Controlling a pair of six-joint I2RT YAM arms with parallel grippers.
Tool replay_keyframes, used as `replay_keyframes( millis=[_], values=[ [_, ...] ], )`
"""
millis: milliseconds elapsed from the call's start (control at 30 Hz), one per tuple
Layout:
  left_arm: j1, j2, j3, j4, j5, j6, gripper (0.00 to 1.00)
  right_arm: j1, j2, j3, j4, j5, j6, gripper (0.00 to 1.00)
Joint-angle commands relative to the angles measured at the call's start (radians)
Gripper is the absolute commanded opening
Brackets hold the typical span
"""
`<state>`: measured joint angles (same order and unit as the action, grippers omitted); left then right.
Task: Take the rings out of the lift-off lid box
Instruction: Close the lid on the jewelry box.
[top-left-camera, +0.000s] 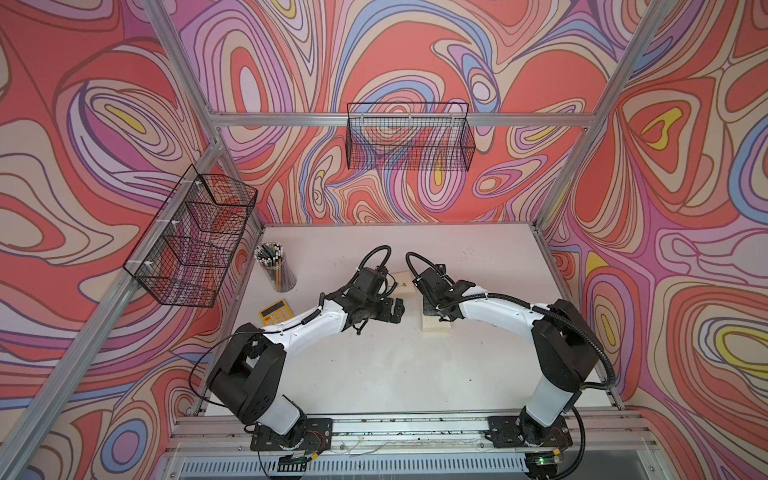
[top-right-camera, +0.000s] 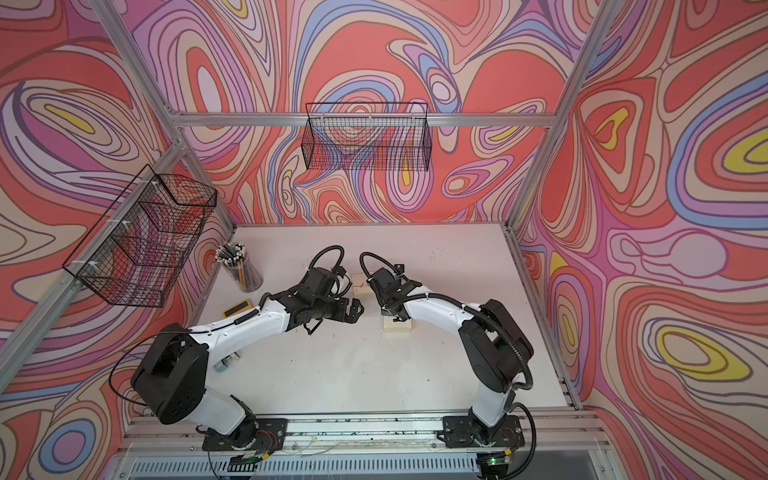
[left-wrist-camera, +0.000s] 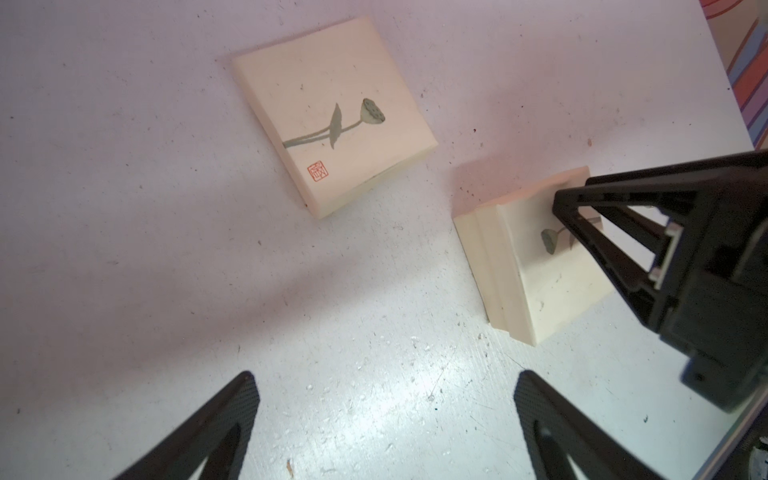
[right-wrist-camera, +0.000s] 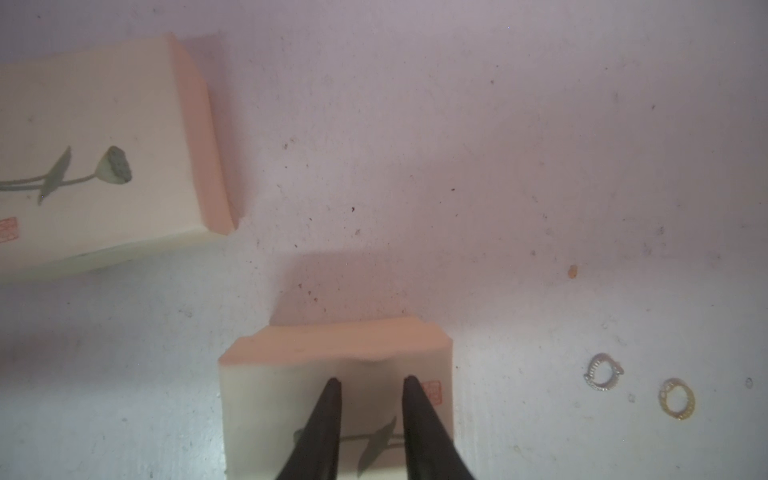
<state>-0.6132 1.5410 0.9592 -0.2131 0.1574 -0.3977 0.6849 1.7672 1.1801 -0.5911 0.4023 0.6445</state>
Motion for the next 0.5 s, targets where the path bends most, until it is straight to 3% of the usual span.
replay_keyframes(
  millis=[0, 467],
  values=[
    [0.007, 0.013, -0.011, 0.000, 0.007, -0.015, 1.00, -0.008, 0.037, 0.015, 0.003, 0.015, 0.008, 0.27],
    [0.007, 0.029, 0.003, -0.005, 0.010, -0.013, 1.00, -0.010, 0.035, -0.024, 0.016, -0.014, 0.036, 0.27]
  ],
)
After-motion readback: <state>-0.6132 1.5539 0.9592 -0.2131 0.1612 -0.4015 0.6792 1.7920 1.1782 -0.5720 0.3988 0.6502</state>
